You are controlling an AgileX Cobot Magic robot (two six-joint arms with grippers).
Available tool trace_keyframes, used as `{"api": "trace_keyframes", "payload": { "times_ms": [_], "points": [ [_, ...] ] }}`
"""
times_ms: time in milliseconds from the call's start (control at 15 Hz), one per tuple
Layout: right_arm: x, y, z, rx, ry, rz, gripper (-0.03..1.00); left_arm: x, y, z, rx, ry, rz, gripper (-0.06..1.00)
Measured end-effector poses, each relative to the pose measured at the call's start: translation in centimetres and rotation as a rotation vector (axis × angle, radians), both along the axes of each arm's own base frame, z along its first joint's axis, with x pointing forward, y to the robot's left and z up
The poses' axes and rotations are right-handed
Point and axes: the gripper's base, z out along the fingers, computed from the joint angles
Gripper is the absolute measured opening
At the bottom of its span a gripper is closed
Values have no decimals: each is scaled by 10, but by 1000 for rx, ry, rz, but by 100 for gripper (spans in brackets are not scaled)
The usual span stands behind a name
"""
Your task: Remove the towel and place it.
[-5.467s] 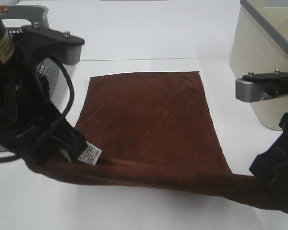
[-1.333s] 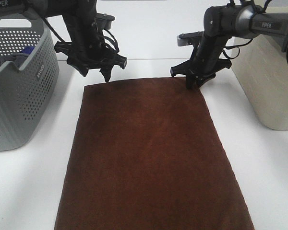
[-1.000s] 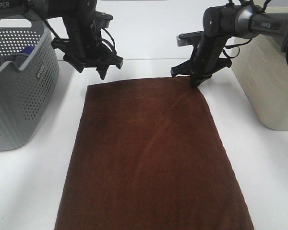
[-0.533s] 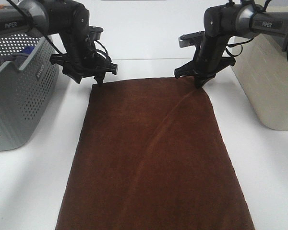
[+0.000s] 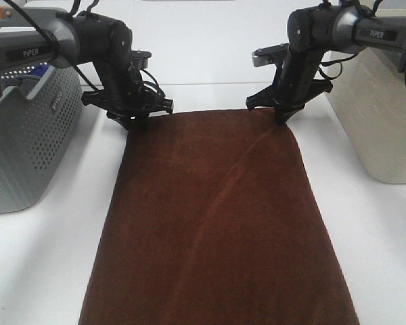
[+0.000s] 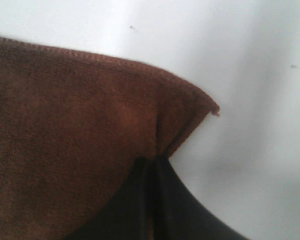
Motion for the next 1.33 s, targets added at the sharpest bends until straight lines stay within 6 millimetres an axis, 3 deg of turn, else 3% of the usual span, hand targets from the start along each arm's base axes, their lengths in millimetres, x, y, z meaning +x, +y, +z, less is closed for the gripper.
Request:
{"api": "trace_keyframes", "payload": {
  "times_ms": [133,267,467,600,800,1067,1333],
  "points": [
    [0,0,0,0,0,0,0,0,0,-2,4,2,-1,21],
    [0,0,0,0,0,0,0,0,0,-4,8,6,-2,23],
    [0,0,0,-1,1,0,0,2,1,-3,19,-2,-14,46],
    [0,0,0,-1,0,0,0,3,1,0,18,-9,-16,54],
    [0,0,0,-1,1,0,0,3,0,-4,15,-3,-15,44],
    [0,0,0,-1,1,0,0,5,-1,-5,9,-25,-44,3],
    [1,-1,2,-13,-10,5,0,8,1,-4,55,-52,-76,0]
  ]
}}
